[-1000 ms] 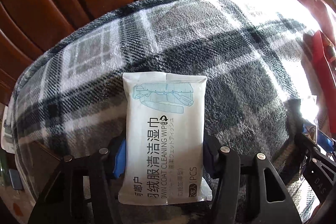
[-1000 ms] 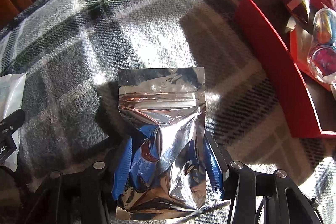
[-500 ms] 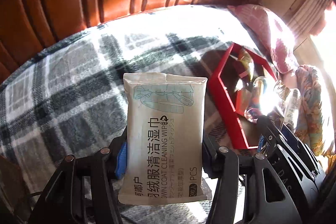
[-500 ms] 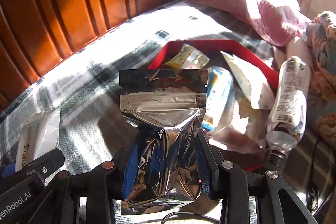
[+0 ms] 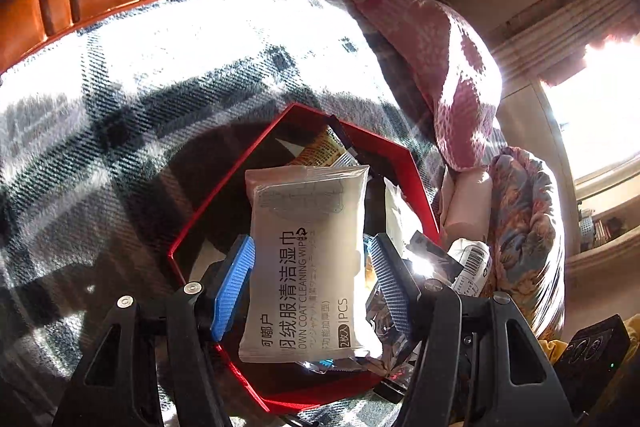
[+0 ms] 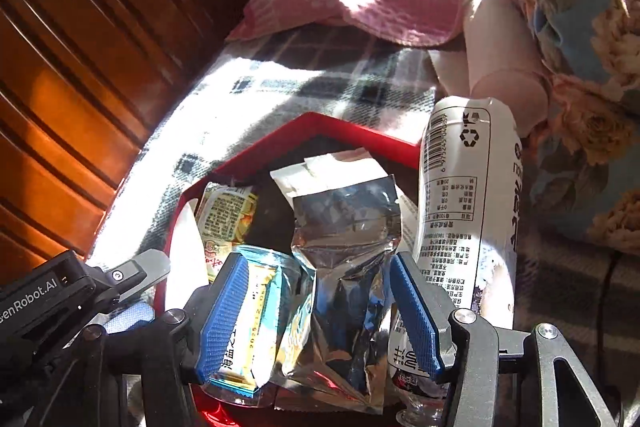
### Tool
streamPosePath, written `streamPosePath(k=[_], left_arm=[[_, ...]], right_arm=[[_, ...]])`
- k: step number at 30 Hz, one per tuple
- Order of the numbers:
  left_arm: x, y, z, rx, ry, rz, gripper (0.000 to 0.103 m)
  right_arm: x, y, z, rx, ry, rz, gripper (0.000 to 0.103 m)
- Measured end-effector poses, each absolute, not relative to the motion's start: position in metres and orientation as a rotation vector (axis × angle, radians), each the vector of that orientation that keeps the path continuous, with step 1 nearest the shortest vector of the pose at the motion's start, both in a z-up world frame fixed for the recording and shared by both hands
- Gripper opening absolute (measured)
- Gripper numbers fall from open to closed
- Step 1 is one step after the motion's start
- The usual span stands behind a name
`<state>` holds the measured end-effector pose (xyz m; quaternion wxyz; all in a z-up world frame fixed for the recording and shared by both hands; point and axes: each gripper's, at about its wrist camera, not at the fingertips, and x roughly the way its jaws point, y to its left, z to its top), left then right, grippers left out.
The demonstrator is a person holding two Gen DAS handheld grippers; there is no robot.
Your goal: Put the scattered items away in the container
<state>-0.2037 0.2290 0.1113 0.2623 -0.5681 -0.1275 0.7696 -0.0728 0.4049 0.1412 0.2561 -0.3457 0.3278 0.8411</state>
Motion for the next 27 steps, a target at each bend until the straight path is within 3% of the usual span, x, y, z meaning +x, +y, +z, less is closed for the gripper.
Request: streamPosePath(k=[3, 7, 10, 16, 20, 22, 25, 27], left_arm=[[-0.179, 0.184, 0.128, -1.427, -0.283, 2.244, 0.067], [-0.118, 0.105, 0.133, -1.325, -0.088, 2.494, 0.084], [-0.073, 0.045, 0.116, -1.333, 0.079, 2.641, 0.089], [-0.026, -0.034, 0.059, -1.509, 0.178, 2.711, 0.089], [-0.019, -0.060, 0.020, -1.588, 0.087, 2.725, 0.090], [-0.010, -0.062, 0.015, -1.471, 0.056, 2.806, 0.101], [-0.003, -0.054, 0.006, -1.398, 0.131, 2.898, 0.103], [-0.002, -0.056, 0.005, -1.399, 0.117, 2.894, 0.103]], right_arm=[[-0.070, 0.383, 0.154, -0.878, 0.860, 2.352, 0.073], [-0.070, 0.325, 0.163, -0.870, 0.836, 2.498, 0.090], [-0.071, 0.265, 0.151, -0.993, 0.695, 2.573, 0.095], [-0.076, 0.166, 0.066, -1.494, 0.393, 2.581, 0.096], [-0.086, 0.146, 0.026, -1.745, 0.125, 2.550, 0.097], [-0.075, 0.142, 0.019, -1.633, 0.066, 2.603, 0.103], [-0.047, 0.137, 0.011, -1.363, 0.073, 2.678, 0.103], [-0.044, 0.134, 0.009, -1.330, 0.045, 2.677, 0.103]])
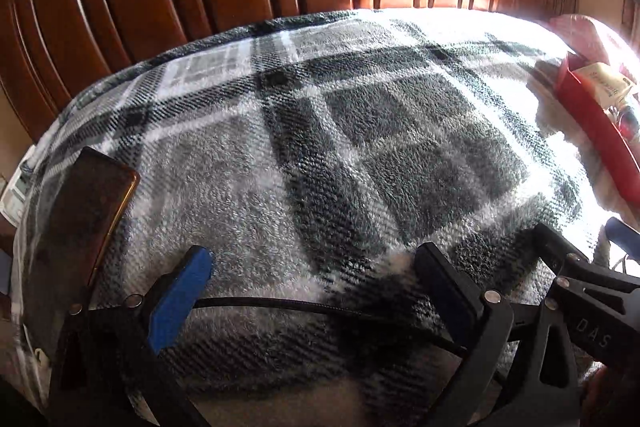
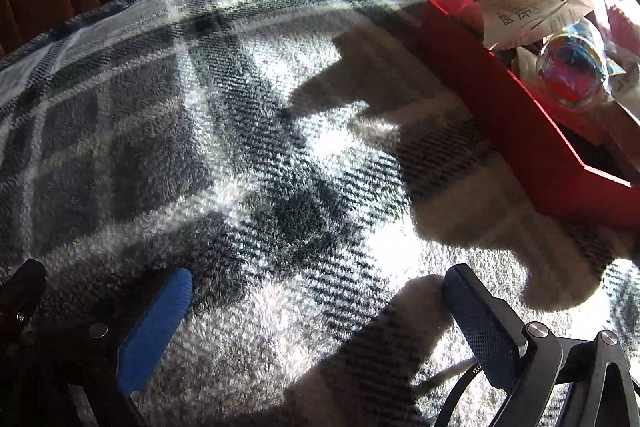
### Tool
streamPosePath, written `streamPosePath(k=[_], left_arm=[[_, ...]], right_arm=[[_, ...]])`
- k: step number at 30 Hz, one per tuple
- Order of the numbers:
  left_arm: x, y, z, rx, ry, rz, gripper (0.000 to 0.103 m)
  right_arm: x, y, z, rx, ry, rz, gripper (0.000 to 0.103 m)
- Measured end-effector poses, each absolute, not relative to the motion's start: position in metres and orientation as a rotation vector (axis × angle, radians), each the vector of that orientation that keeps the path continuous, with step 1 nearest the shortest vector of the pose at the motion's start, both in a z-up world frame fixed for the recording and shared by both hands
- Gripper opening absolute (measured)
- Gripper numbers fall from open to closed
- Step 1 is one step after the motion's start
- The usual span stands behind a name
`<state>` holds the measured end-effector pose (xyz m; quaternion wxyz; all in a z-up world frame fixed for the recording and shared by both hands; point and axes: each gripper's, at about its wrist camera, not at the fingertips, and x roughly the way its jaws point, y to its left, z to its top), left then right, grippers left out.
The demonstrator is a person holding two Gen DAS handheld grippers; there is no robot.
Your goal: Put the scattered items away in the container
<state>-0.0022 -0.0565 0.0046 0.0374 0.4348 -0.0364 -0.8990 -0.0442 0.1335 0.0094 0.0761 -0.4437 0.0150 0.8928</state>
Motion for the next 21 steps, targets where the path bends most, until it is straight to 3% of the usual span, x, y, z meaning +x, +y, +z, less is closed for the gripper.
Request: streamPosePath(k=[21], left_arm=[[-0.0022, -0.0554, 0.0096, 1.302, -0.113, -2.770, 0.103]], right_arm=[[-0.0454, 0.1340, 0.0111, -1.329, 0.065, 2.683, 0.103]])
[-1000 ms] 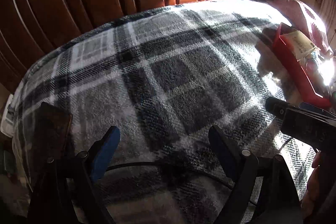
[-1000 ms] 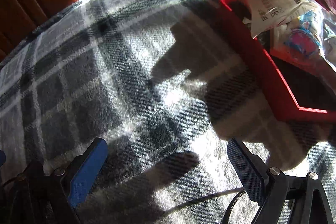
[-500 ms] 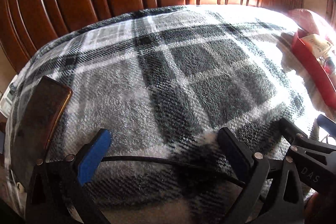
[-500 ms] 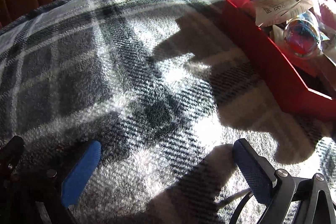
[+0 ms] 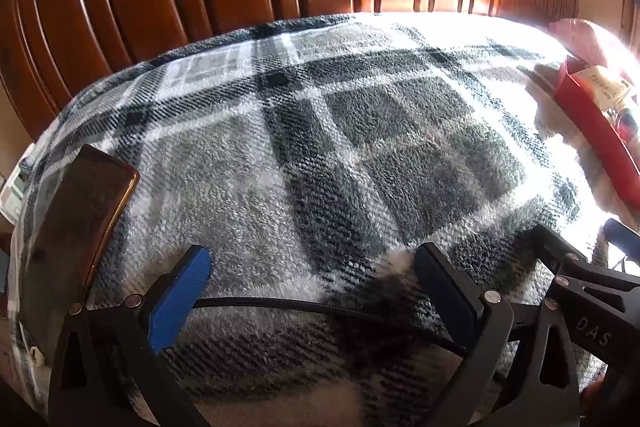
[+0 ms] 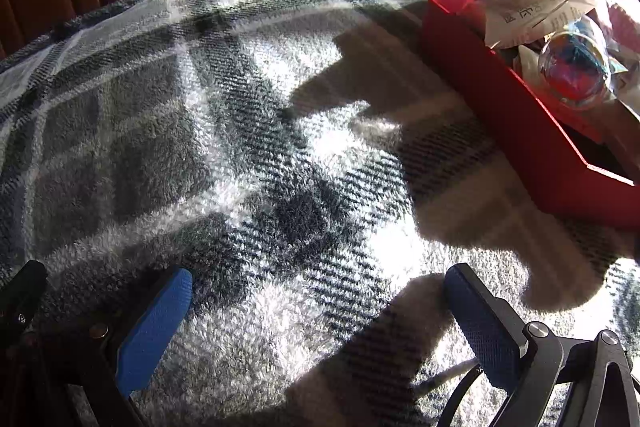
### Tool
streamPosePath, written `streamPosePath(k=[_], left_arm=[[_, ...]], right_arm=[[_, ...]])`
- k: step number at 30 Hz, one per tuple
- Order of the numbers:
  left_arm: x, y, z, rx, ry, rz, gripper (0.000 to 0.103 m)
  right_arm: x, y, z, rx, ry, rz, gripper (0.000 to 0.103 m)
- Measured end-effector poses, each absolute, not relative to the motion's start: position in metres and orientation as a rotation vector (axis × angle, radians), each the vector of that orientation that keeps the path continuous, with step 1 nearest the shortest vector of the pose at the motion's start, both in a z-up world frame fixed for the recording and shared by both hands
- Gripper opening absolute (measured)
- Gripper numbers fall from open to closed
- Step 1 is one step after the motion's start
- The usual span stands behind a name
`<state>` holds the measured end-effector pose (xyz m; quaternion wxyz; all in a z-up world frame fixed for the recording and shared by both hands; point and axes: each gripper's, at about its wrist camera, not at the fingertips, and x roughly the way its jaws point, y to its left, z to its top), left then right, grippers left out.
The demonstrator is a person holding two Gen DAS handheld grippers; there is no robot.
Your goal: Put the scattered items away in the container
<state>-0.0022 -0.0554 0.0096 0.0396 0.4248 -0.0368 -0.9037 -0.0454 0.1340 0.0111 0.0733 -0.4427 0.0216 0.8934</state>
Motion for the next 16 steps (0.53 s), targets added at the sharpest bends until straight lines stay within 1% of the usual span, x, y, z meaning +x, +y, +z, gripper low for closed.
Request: streamPosePath(k=[16], left_arm=[[-0.0027, -0.0551, 0.0097, 1.302, -0.113, -2.769, 0.103]], right_arm=[[-0.0467, 0.1332, 0.0102, -1.337, 0.055, 2.679, 0.103]])
